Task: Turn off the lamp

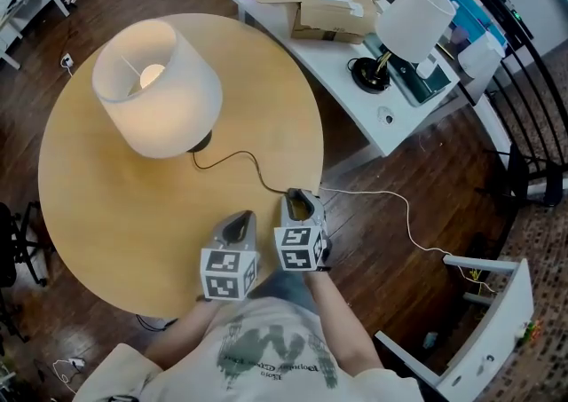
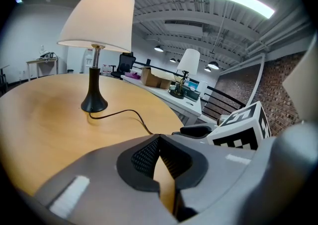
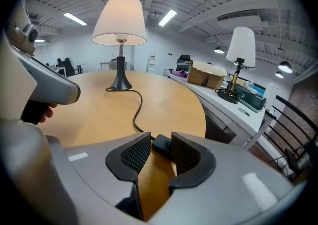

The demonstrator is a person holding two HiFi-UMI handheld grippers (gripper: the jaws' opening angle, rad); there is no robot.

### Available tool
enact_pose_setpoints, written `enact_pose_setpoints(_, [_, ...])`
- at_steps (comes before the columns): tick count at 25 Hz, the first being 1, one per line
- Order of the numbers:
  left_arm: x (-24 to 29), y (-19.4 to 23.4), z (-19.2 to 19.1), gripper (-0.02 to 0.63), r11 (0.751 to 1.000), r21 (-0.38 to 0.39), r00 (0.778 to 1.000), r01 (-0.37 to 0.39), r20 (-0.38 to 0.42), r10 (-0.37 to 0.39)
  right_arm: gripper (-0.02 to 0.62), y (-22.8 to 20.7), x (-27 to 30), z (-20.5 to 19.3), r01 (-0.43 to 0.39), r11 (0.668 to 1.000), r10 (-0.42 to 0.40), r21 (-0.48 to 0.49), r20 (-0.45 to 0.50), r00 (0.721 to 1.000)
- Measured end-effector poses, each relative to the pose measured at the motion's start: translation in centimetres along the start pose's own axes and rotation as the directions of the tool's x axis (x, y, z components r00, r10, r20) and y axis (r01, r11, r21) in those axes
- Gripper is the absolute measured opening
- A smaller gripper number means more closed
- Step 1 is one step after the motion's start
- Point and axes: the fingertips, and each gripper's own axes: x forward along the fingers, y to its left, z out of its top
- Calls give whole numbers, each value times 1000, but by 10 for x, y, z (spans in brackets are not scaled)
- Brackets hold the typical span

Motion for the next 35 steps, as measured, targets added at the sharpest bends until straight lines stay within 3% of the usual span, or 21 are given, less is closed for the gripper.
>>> enact_pose_setpoints(9, [-2, 3, 0, -5, 1000, 0, 1000, -17, 2, 17, 104, 1, 2, -1, 44, 998, -45, -54, -15, 999])
enact_pose_setpoints(22, [-18, 8, 3, -3, 1000, -4, 999, -22, 30, 22, 106, -3, 3, -1, 42, 999, -42, -9, -30, 999])
enact_pose_setpoints(24, [-26, 11, 5, -5, 1000, -8, 999, -23, 46, 23, 78, -6, -4, 4, 59, 998, -59, 16, -13, 998])
enact_pose_setpoints(35, [-78, 11, 9, -5, 998, 24, 990, 56, 128, -59, 78, 24, -70, 31, 119, 988, -128, 95, 96, 987])
